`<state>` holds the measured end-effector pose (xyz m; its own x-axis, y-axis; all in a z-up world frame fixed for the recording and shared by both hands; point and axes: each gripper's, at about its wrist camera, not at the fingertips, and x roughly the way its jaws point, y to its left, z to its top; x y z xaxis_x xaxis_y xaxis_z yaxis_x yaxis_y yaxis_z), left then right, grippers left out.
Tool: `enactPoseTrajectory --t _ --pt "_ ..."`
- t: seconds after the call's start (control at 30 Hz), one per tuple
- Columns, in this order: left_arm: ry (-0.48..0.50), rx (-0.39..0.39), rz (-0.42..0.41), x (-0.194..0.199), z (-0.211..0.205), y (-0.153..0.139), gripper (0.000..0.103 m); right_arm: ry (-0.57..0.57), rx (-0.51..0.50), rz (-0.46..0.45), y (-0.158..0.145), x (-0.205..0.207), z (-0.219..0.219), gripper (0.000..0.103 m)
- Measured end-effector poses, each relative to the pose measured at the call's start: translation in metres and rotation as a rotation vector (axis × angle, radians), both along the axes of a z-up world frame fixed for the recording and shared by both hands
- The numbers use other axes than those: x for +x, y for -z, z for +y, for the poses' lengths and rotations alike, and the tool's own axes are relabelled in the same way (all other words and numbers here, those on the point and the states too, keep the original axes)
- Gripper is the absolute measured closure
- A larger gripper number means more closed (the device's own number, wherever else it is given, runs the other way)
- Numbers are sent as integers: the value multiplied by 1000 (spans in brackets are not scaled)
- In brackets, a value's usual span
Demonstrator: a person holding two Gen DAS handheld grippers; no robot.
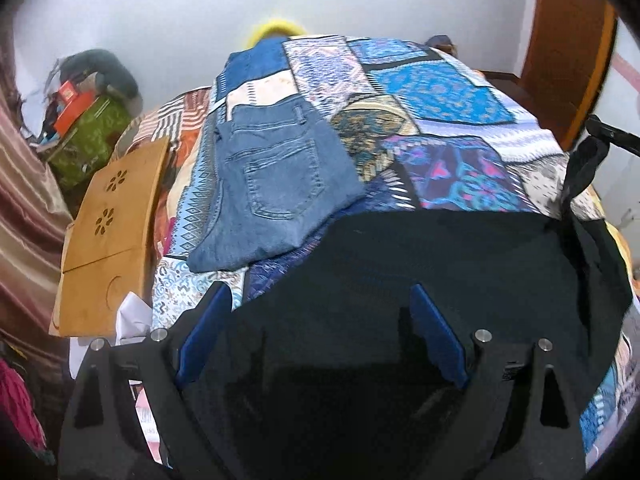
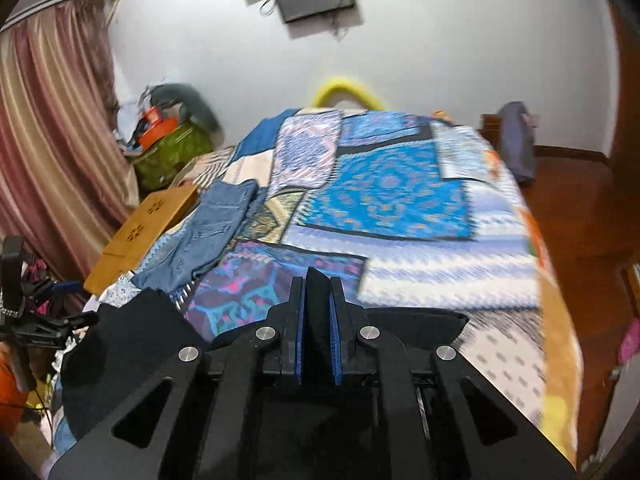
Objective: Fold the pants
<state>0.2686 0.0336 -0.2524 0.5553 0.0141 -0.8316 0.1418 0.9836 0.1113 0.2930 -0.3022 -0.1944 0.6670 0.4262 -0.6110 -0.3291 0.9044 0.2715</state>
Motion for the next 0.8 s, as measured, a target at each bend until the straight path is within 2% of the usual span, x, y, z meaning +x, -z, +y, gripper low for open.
enactPoseTrajectory --t 0.13,0.3,0.53,0.57,0.67,0.77,0.8 --pt "32 -20 0 -18 -15 -3 10 45 -39 -2 2 -37 -25 94" --pt "70 -22 22 -35 -34 1 10 102 -57 30 21 -81 -49 94" --pt "81 -34 42 -46 -46 7 10 168 -93 203 81 -121 -69 93" --pt "78 -38 49 -47 -47 8 10 175 -90 244 91 -121 -71 90" --pt "64 -26 49 -48 -46 8 10 185 -52 322 106 -129 -82 88" --pt "51 -25 31 -49 -41 2 10 214 -13 298 97 -127 -94 76" --pt "46 -30 29 -49 -40 1 10 222 -13 278 93 -126 -96 76"
